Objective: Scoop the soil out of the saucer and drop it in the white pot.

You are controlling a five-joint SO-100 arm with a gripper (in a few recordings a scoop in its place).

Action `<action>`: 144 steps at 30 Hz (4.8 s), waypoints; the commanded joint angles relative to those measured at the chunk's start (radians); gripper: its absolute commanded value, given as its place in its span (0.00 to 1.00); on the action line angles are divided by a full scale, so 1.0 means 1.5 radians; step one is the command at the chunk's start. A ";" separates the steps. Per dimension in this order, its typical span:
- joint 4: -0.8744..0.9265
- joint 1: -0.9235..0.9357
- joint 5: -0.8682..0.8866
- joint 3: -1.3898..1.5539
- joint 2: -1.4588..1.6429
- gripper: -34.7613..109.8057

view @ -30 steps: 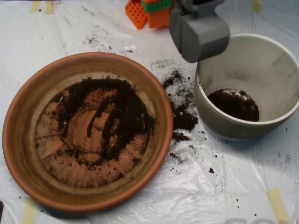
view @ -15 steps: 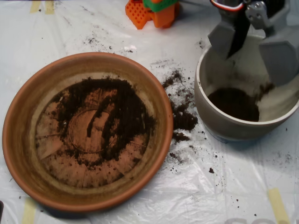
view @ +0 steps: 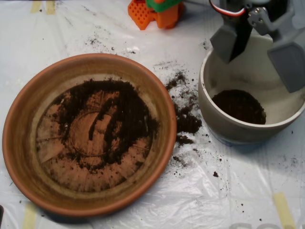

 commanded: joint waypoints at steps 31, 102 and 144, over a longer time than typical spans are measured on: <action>-0.234 0.521 -0.002 0.550 0.352 0.52; -0.252 0.466 -0.054 0.449 0.283 0.24; -0.051 0.020 -0.019 0.084 0.121 0.55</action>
